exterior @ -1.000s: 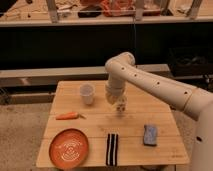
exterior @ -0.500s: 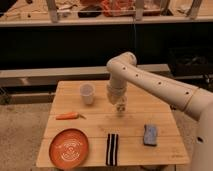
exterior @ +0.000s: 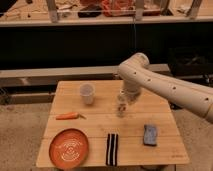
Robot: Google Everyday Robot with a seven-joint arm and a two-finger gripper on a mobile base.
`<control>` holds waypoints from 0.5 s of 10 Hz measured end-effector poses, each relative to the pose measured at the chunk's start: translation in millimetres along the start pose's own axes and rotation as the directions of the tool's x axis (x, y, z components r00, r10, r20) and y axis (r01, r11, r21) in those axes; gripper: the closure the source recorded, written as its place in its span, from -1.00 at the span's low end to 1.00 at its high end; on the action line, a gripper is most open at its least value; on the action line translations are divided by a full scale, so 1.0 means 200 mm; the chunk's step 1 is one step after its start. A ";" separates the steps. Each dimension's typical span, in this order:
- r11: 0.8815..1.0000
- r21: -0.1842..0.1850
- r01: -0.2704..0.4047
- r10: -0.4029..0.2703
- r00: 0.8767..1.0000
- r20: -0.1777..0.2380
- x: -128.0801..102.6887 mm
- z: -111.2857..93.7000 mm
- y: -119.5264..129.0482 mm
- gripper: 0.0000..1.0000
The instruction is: Knock the bottle over
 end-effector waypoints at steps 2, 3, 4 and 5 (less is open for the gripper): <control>0.986 -0.005 -0.166 0.165 0.985 -0.059 0.10 -0.01 0.07 0.94; 0.975 0.011 -0.222 0.222 0.973 -0.055 0.14 -0.01 0.10 0.94; 0.973 0.031 -0.231 0.231 0.973 -0.020 0.16 0.00 0.10 0.94; 0.978 0.067 -0.200 0.196 0.979 0.061 0.16 0.02 0.07 0.94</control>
